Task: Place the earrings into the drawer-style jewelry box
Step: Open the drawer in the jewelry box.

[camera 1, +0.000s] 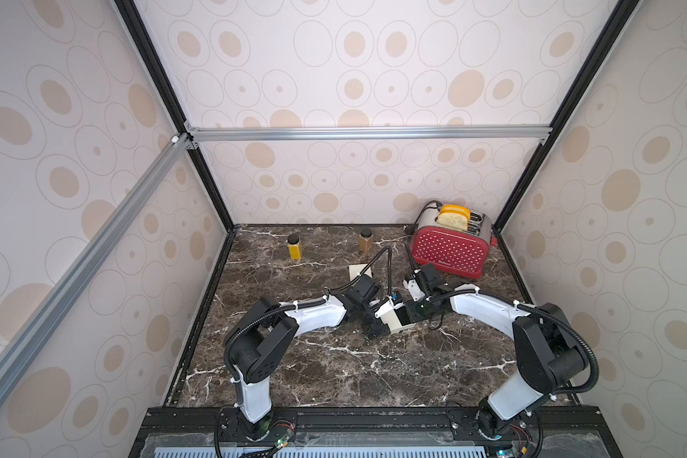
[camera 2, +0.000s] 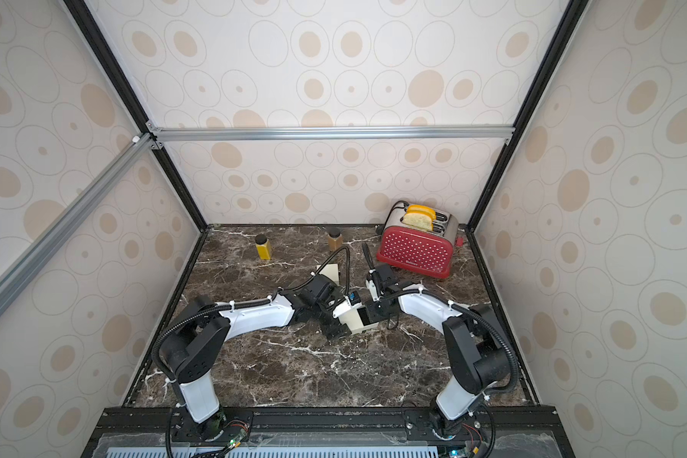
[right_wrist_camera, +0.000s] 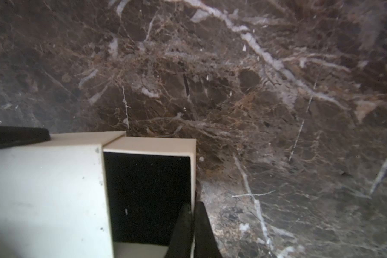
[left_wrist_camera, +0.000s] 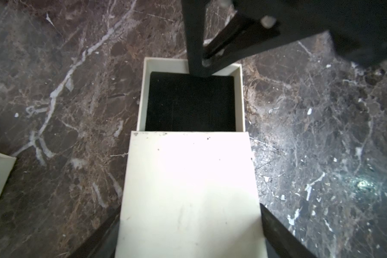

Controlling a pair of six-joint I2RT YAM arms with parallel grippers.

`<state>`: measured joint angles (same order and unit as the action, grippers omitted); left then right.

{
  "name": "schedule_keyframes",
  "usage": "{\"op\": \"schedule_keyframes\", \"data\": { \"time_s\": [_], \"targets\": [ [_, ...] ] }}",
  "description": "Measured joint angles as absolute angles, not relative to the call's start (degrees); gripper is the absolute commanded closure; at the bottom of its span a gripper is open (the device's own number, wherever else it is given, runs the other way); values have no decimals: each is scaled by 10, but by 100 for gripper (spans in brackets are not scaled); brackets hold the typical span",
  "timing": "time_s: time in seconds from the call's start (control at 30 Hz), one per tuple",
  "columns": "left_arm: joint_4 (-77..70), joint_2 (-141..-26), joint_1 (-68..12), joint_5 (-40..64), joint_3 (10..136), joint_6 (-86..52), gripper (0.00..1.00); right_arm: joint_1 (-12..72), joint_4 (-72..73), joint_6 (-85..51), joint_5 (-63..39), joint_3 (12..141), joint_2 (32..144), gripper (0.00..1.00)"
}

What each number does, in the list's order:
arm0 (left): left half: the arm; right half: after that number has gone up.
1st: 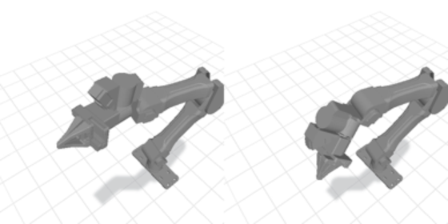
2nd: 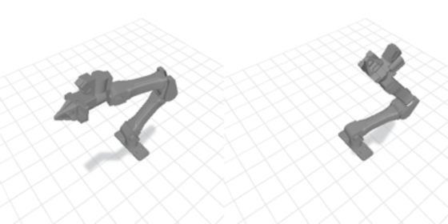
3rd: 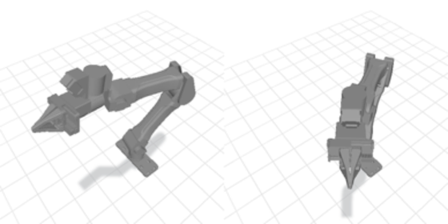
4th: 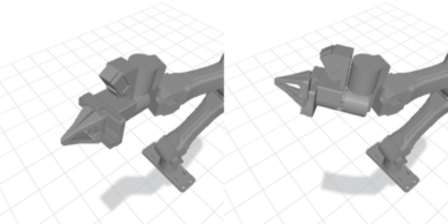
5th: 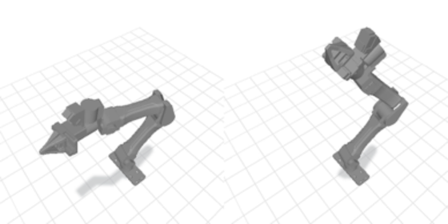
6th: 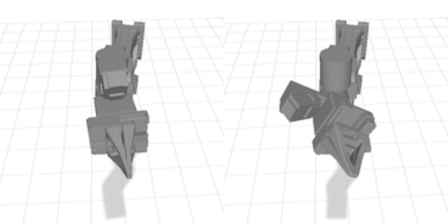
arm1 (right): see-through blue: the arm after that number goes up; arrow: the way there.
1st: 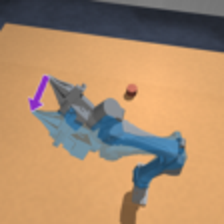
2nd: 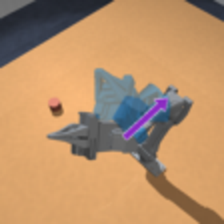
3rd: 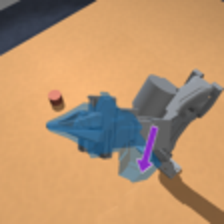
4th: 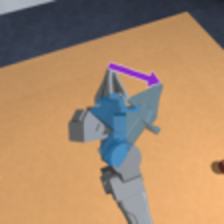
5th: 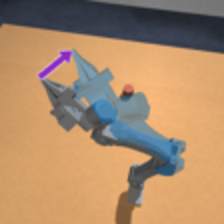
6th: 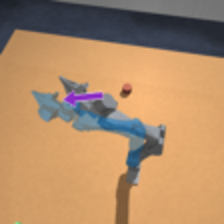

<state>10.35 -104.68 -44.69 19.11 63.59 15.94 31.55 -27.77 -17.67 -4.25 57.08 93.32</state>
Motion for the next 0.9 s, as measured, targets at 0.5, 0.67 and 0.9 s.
{"op": "schedule_keyframes", "data": {
  "time_s": [0.5, 0.67, 0.9],
  "targets": [
    [144, -1016, -440, 138, 587, 148, 1, 316, -276, -172, -35, 571, 935, 70],
    [145, -948, -440, 143, 588, 98, 1, 316, -274, -173, -45, 571, 934, 63],
    [147, -918, -448, 171, 592, -13, 1, 316, -270, -175, -50, 570, 934, 56]
  ]
}}
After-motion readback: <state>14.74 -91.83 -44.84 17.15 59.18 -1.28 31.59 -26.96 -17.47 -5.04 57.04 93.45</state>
